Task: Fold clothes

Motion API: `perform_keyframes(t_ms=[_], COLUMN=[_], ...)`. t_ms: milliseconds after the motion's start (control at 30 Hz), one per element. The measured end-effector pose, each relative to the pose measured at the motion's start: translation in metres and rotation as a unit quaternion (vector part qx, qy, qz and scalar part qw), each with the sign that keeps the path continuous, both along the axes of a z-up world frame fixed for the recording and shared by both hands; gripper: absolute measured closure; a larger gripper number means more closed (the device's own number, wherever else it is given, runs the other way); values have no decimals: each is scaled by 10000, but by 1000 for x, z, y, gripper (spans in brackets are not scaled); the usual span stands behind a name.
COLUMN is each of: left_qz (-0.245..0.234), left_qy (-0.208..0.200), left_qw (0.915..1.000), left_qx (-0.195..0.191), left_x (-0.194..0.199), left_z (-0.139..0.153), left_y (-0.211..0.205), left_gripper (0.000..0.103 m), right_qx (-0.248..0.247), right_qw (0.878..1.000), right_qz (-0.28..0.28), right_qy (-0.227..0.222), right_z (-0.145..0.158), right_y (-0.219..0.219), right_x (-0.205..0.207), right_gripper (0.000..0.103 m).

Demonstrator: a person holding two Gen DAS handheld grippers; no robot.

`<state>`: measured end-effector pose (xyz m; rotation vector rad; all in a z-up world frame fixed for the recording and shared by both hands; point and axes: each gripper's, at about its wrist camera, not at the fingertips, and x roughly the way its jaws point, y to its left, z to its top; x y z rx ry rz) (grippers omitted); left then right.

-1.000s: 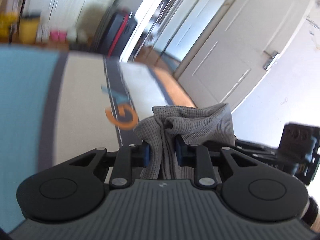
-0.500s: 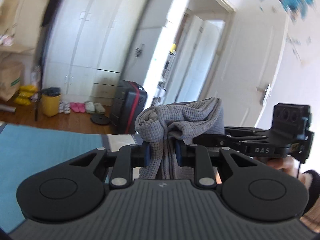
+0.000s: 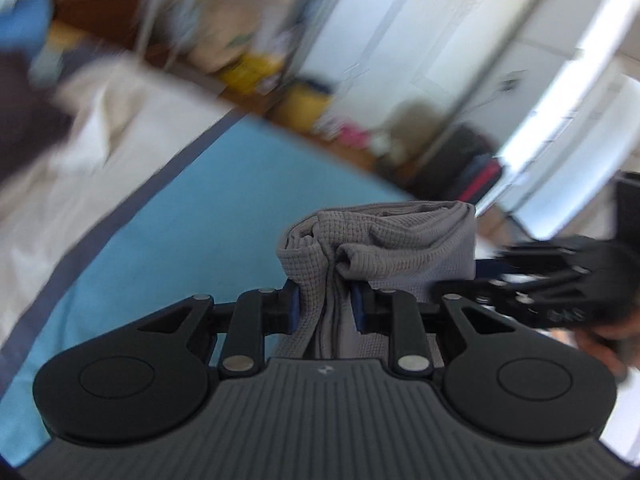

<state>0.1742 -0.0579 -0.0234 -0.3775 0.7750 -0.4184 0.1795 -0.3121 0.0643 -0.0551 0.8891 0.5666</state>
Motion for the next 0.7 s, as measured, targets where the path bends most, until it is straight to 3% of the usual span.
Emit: perform_keyframes(t_ms=[133,233,333,433,500,633,700], left_qz=[638,724,276,-140,-290,-527,-636], left_qy=[297,611,522,345,644,1118,1101], left_qw=[9974,9949,9933,9929,9883,9776,9789], left_qx=[140,-338,-992,-1131,-1353,-1706,-1599], left_x=[45,64,67,60,59,60,61], left_z=[-64,-80,-67,-56,-65,-85,-88], left_y=[44,77,92,81,71,50,37], left_gripper=[82,84,83,69,58,58,58], right_qx=[-857,-918,-482,80,345,811,595], right_qw=[9950,9939,9941,9901,9849,9758,9820], right_qz=[-425,-457,-630,-945,-1060,-1078,-868], right_qy=[272,416,736,1032,1321,1724,1566], right_z=[-53,-64,-70,-88,-104,-130,-135], right_y=[22,13,-14,-35,-43,-46,-38], right_x=[33,32,21,17,12,1,-13], right_gripper=[68,58,54,47,47,45,44])
